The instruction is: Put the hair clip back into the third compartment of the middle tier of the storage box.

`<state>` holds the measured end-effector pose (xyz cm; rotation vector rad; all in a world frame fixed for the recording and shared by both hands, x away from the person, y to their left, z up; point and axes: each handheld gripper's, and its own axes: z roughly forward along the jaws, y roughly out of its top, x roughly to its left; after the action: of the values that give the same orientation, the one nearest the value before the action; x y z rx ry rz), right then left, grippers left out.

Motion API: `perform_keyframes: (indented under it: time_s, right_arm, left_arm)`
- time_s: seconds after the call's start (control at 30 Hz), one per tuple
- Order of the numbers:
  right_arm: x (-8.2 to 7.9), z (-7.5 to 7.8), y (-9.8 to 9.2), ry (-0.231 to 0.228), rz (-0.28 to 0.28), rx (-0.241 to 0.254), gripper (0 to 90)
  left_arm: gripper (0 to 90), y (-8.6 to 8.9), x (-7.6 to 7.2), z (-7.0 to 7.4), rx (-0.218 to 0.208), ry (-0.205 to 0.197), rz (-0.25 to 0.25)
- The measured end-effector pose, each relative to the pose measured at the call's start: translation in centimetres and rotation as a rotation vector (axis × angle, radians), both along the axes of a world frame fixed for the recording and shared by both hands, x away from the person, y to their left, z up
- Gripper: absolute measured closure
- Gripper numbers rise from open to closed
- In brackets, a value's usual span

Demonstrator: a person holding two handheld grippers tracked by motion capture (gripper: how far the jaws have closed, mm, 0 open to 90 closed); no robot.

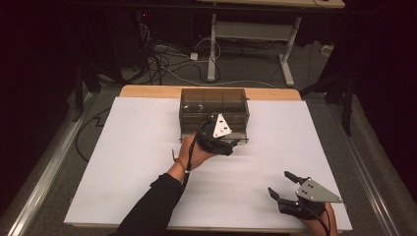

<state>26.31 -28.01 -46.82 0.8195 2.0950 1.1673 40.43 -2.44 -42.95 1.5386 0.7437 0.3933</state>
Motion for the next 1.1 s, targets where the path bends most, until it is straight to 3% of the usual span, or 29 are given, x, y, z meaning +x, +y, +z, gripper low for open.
perform_keyframes:
  time_s: [0.23, 0.5, 0.93, 1.0, 1.03, 1.07, 1.1]
  right_arm:
    - [0.0, 0.0, 0.0, -0.002, -0.002, -0.001, 25.5]
    - [0.0, 0.0, 0.0, -0.012, -0.009, 0.002, 25.6]
    - [-0.1, 0.2, 0.1, -0.019, -0.008, 0.001, 25.7]
    - [-0.1, 0.2, 0.2, -0.018, -0.006, 0.001, 25.7]
    - [-0.1, 0.2, 0.2, -0.019, -0.006, -0.003, 25.7]
    - [-0.1, 0.2, 0.2, -0.017, -0.003, -0.005, 25.6]
    - [0.0, 0.2, 0.2, -0.017, -0.001, -0.005, 25.6]
  left_arm:
    - [19.2, 0.5, -1.1, 0.3, -0.019, -0.034, -0.050]
    - [20.0, 1.2, -2.3, -0.3, -0.020, -0.071, -0.043]
    - [20.0, 3.6, -3.6, -1.1, -0.018, -0.068, -0.053]
    - [20.0, 3.9, -3.7, -1.3, -0.027, -0.067, -0.053]
    - [20.0, 3.4, -3.8, -1.3, -0.112, -0.047, -0.018]
    - [19.9, 4.0, -3.8, -1.3, -0.052, -0.064, -0.043]
    - [19.8, 4.3, -3.9, -1.4, -0.038, -0.061, -0.042]
